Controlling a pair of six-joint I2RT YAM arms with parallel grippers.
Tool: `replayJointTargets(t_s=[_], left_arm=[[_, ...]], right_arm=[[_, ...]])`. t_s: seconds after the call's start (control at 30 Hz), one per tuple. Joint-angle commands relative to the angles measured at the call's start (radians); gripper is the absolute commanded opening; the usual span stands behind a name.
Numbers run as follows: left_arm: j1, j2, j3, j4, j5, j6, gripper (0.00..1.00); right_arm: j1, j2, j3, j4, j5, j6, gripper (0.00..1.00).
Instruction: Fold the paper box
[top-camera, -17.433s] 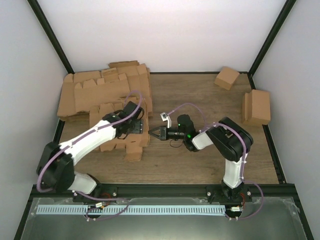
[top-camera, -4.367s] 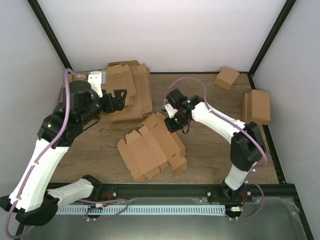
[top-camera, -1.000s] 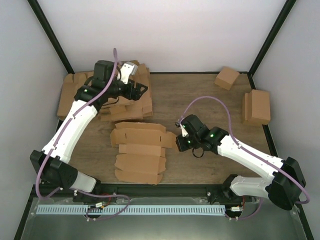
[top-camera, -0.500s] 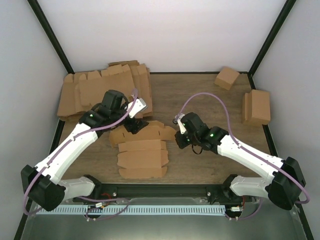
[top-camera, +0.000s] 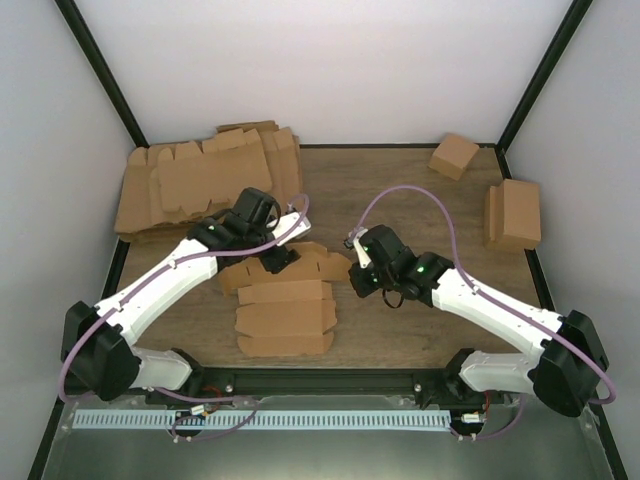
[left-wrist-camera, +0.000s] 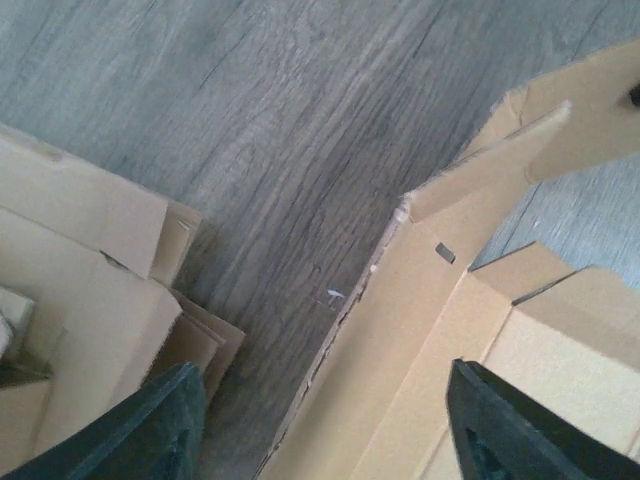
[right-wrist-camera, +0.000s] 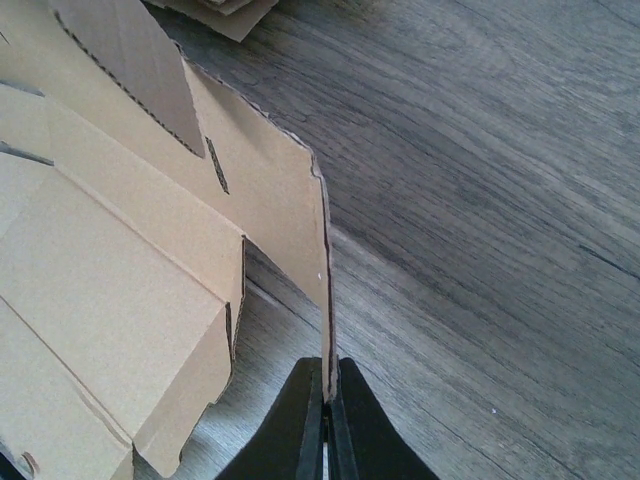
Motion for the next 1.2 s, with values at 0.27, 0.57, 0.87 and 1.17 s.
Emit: replayJointTargets(t_s=[0.27,0.57,0.87,1.17], left_arm=[[-0.128,0.032,0.018,-0.046,-0.189,0.022,0.04],[-0.303,0.050,0.014,0.008,-0.428,-0.089,0.04],[-0.398,0.118,0.010,0.041,-0.526,-0.208,0.04],[-0.401,0.085,-0.001,0.072,-0.586,-0.310,0.04]], right_arm=[[0.004,-0.017,0.010,0.047,0.039,0.045,0.01],[0.004,-0.078,-0.159,0.295,0.065,0.134,0.01],[0.003,-0.042,-0.165,0.344,-0.012,0.179,0.03],[0.003,-0.066,-0.219,0.342,-0.070,0.255,0.08]])
